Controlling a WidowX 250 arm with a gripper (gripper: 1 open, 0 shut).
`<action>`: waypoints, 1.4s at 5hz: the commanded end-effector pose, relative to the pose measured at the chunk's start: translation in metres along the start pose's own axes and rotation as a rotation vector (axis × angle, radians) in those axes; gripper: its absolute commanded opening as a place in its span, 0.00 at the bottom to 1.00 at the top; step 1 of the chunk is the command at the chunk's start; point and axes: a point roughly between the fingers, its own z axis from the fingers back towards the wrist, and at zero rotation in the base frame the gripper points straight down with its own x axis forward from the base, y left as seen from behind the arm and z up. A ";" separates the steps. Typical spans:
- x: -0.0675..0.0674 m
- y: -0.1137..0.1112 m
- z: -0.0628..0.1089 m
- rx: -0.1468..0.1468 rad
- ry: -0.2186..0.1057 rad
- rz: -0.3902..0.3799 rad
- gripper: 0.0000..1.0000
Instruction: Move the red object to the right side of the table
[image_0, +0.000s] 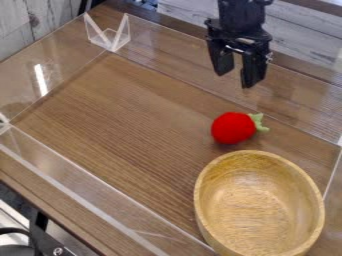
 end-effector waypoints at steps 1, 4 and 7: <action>0.003 0.000 0.030 0.045 -0.094 0.047 1.00; -0.012 0.014 0.009 0.052 -0.142 0.055 1.00; -0.013 0.014 -0.021 0.067 -0.151 0.126 1.00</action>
